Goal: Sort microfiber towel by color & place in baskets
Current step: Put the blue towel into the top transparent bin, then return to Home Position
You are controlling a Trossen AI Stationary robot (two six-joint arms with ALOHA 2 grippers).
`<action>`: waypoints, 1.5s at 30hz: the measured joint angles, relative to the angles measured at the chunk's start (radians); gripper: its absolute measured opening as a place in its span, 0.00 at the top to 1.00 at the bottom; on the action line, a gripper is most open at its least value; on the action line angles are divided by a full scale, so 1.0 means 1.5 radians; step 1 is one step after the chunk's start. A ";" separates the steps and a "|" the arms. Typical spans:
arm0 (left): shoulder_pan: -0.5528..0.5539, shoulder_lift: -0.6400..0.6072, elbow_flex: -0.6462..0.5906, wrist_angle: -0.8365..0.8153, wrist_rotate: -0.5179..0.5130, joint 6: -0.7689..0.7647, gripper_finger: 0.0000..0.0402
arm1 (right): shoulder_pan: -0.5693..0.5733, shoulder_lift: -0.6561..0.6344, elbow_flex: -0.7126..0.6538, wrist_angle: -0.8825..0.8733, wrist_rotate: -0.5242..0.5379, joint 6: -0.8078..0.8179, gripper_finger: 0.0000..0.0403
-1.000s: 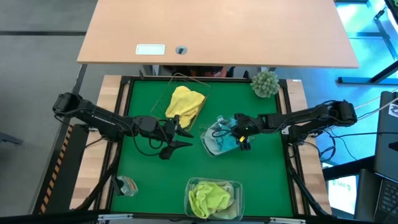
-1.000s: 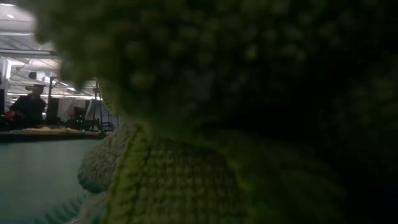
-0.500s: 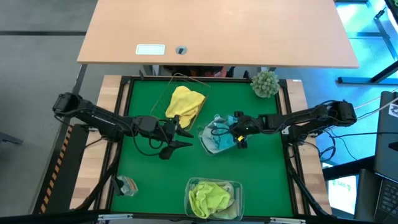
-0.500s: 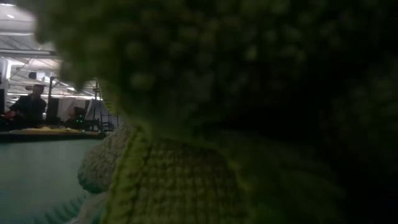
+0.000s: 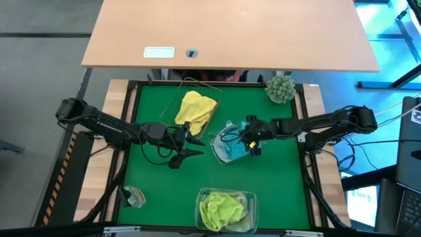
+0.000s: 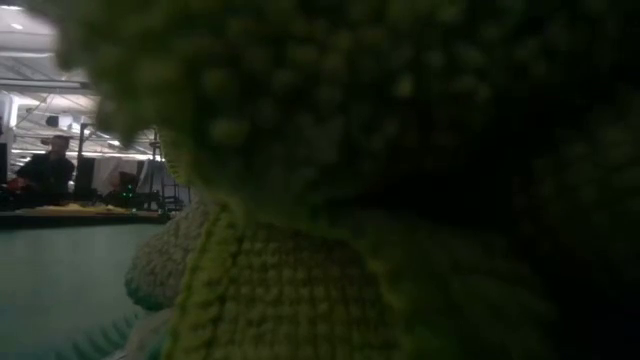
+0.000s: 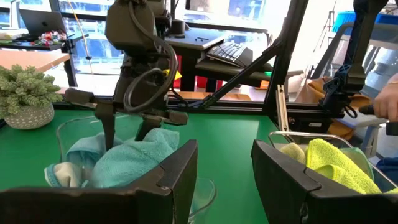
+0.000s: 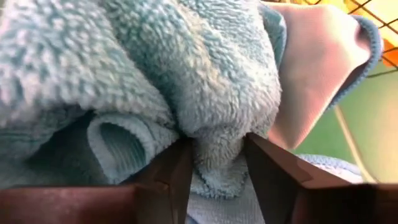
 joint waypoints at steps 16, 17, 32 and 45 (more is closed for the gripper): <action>0.000 -0.057 0.000 0.005 0.000 0.035 0.63 | 0.000 -0.001 0.258 -0.399 -0.001 0.000 0.62; 0.001 -0.068 0.000 0.006 0.000 0.041 0.63 | 0.000 -0.001 0.275 -0.418 -0.001 0.000 0.62; 0.078 -0.254 0.001 -0.172 -0.029 0.088 0.63 | 0.000 -0.145 0.380 -0.561 0.000 0.004 0.62; 0.124 -0.355 -0.021 -0.296 -0.029 0.118 0.63 | 0.000 -0.374 0.252 -0.433 -0.001 0.088 0.62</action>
